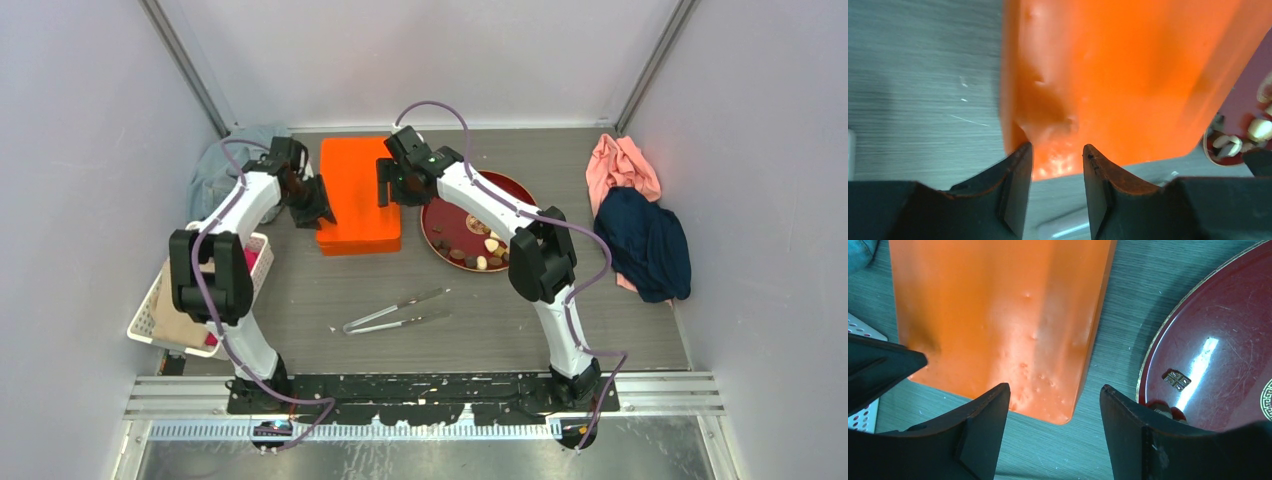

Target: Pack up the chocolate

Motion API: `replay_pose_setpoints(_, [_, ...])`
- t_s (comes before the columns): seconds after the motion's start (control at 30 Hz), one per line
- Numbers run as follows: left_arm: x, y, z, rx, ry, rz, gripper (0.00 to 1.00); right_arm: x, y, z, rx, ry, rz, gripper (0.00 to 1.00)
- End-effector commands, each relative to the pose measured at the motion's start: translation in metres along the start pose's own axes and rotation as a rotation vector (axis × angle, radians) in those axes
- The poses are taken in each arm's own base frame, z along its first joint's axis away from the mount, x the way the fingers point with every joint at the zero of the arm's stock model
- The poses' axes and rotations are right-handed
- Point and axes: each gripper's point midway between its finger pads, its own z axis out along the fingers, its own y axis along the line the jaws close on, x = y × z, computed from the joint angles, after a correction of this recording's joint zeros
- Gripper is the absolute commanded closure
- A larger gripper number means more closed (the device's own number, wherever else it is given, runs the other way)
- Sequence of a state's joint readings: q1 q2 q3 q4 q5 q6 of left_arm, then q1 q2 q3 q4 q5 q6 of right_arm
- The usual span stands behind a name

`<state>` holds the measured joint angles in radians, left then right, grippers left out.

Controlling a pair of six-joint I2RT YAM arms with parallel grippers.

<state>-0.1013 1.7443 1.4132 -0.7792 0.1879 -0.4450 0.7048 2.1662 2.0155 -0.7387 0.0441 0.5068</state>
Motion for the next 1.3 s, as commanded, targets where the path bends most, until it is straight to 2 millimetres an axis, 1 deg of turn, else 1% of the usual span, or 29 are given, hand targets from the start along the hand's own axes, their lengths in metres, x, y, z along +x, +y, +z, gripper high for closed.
replay_pose_setpoints(0.0, [0.003,0.014,0.013,-0.056,0.024,-0.022,0.57,-0.021,0.007,-0.023,-0.021,-0.071,0.005,0.29])
replay_pose_setpoints(0.03, [-0.001,0.012,0.010,-0.053,0.016,-0.019,0.58,-0.022,0.006,-0.024,-0.020,-0.074,0.006,0.30])
replay_pose_setpoints(0.1, [-0.012,0.006,-0.001,-0.046,-0.019,-0.009,0.58,-0.025,0.005,-0.025,-0.020,-0.080,0.009,0.32])
replay_pose_setpoints(0.17, [-0.032,-0.005,-0.020,-0.026,-0.084,0.005,0.58,-0.027,0.005,-0.027,-0.023,-0.086,0.011,0.34])
replay_pose_setpoints(0.23, [-0.048,-0.015,-0.038,0.001,-0.141,0.017,0.58,-0.029,0.006,-0.029,-0.029,-0.093,0.013,0.36])
replay_pose_setpoints(0.27, [-0.055,-0.020,-0.043,0.013,-0.166,0.019,0.58,-0.031,0.007,-0.030,-0.032,-0.099,0.014,0.37])
replay_pose_setpoints(0.33, [-0.067,-0.027,-0.046,0.033,-0.199,0.018,0.57,-0.037,0.009,-0.031,-0.038,-0.111,0.020,0.40])
replay_pose_setpoints(0.4, [-0.079,-0.032,-0.041,0.046,-0.211,0.012,0.57,-0.043,0.010,-0.029,-0.042,-0.121,0.033,0.47])
replay_pose_setpoints(0.5, [-0.101,-0.039,-0.031,0.054,-0.232,-0.003,0.57,-0.057,0.009,-0.026,-0.029,-0.143,0.048,0.63])
replay_pose_setpoints(0.6, [-0.129,-0.045,-0.018,0.063,-0.271,-0.013,0.57,-0.064,0.006,-0.018,-0.010,-0.149,0.055,0.77])
replay_pose_setpoints(0.67, [-0.144,-0.046,-0.008,0.063,-0.279,-0.020,0.57,-0.064,0.005,-0.010,-0.004,-0.139,0.057,0.85])
replay_pose_setpoints(0.73, [-0.158,-0.046,0.004,0.058,-0.283,-0.029,0.57,-0.055,0.003,0.003,0.004,-0.111,0.062,0.91])
replay_pose_setpoints(0.8, [-0.171,-0.045,0.018,0.057,-0.293,-0.043,0.56,-0.041,-0.001,0.019,0.014,-0.070,0.074,0.97])
replay_pose_setpoints(0.83, [-0.177,-0.044,0.025,0.055,-0.301,-0.047,0.56,-0.033,-0.004,0.028,0.021,-0.047,0.082,0.99])
replay_pose_setpoints(0.87, [-0.181,-0.041,0.038,0.043,-0.297,-0.055,0.56,-0.024,-0.007,0.037,0.026,-0.024,0.089,0.99])
replay_pose_setpoints(0.9, [-0.186,-0.039,0.046,0.039,-0.303,-0.063,0.56,-0.017,-0.010,0.044,0.033,0.001,0.093,0.99])
replay_pose_setpoints(0.97, [-0.199,-0.038,0.059,0.041,-0.324,-0.083,0.56,-0.007,-0.013,0.052,0.044,0.035,0.090,0.99])
replay_pose_setpoints(1.03, [-0.208,-0.037,0.076,0.040,-0.337,-0.085,0.56,-0.010,-0.014,0.051,0.052,0.035,0.080,0.99])
replay_pose_setpoints(1.1, [-0.213,-0.034,0.091,0.035,-0.334,-0.089,0.56,-0.023,-0.012,0.041,0.042,0.002,0.077,0.99])
replay_pose_setpoints(1.13, [-0.214,-0.034,0.099,0.036,-0.329,-0.093,0.56,-0.033,-0.010,0.033,0.031,-0.023,0.081,0.99])
replay_pose_setpoints(1.2, [-0.221,-0.035,0.103,0.041,-0.337,-0.095,0.56,-0.051,-0.010,0.019,0.014,-0.065,0.097,0.99])
replay_pose_setpoints(1.27, [-0.230,-0.042,0.092,0.060,-0.365,-0.099,0.56,-0.065,-0.014,0.006,0.007,-0.100,0.109,0.99])
